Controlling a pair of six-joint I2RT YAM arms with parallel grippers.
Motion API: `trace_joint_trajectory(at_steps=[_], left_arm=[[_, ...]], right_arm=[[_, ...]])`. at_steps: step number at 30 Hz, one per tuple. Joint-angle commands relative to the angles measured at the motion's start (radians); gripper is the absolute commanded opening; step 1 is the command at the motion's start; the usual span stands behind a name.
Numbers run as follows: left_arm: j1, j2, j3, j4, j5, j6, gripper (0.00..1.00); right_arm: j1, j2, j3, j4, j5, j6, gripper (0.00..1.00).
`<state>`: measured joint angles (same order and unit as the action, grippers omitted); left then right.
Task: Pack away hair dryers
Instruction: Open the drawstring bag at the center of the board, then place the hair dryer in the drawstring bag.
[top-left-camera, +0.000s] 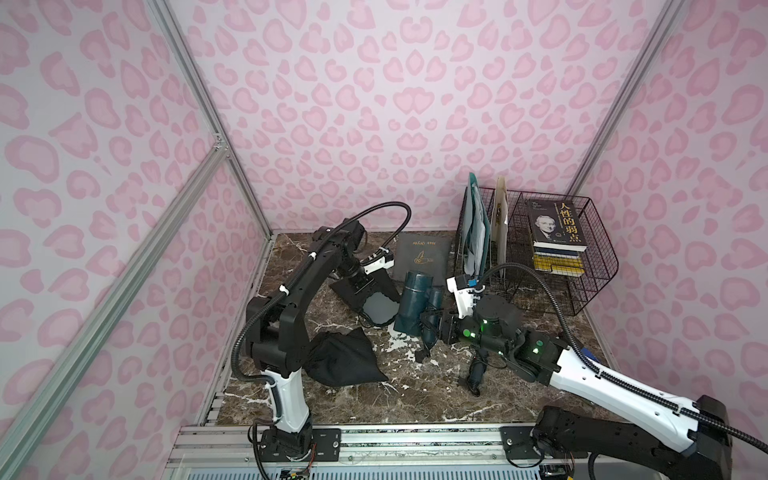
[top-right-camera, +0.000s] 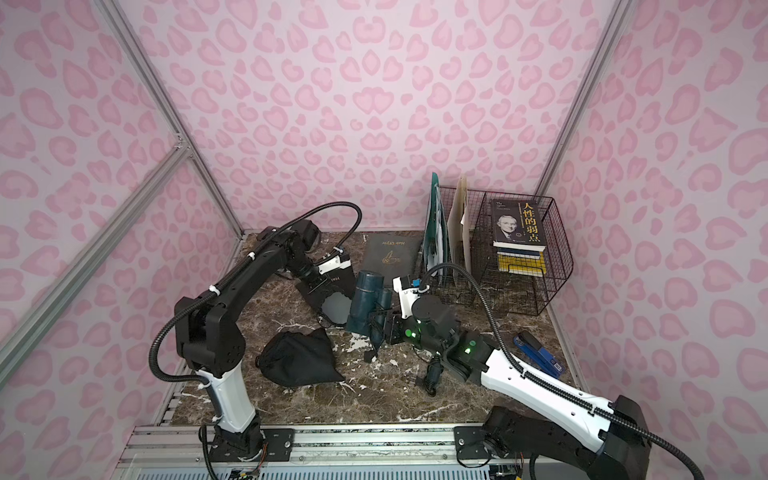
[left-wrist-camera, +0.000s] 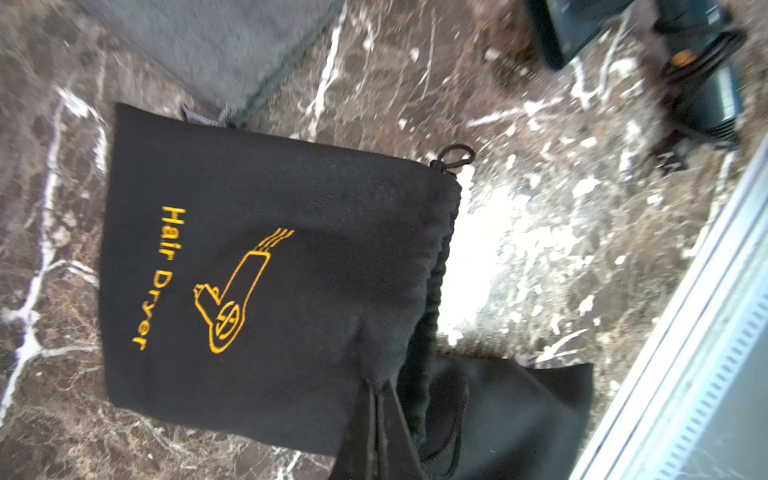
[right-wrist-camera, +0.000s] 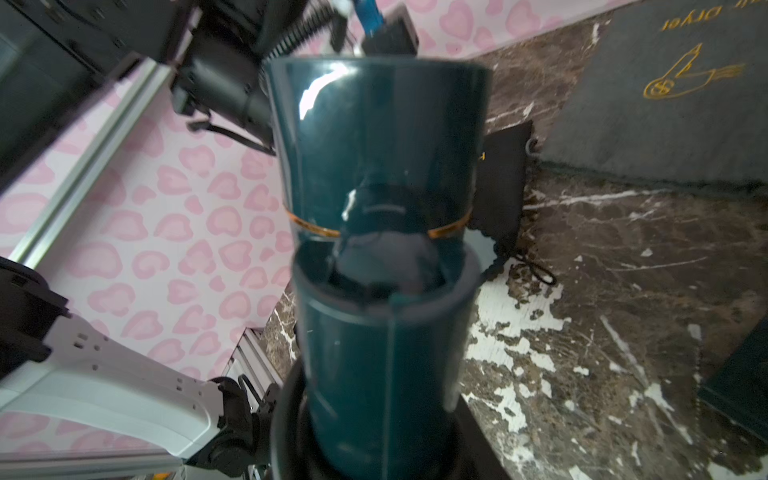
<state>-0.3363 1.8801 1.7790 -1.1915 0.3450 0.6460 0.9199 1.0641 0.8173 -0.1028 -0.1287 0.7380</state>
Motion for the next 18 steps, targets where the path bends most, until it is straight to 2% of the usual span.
trace_joint_trajectory(at_steps=[1, 9, 12, 18], left_arm=[[-0.027, -0.033, 0.026, -0.067, 0.049, -0.058, 0.02], [-0.11, -0.113, 0.022, -0.094, 0.059, -0.116, 0.02], [-0.126, -0.135, 0.027, -0.094, 0.068, -0.132, 0.02], [-0.148, -0.163, 0.026, -0.099, 0.078, -0.143, 0.02]], right_arm=[[0.041, 0.034, 0.002, 0.009, 0.096, -0.008, 0.0], [0.144, 0.15, 0.039, -0.041, 0.222, -0.01, 0.0], [0.151, 0.207, 0.086, -0.13, 0.236, -0.017, 0.0], [0.184, 0.277, 0.112, -0.165, 0.235, -0.027, 0.0]])
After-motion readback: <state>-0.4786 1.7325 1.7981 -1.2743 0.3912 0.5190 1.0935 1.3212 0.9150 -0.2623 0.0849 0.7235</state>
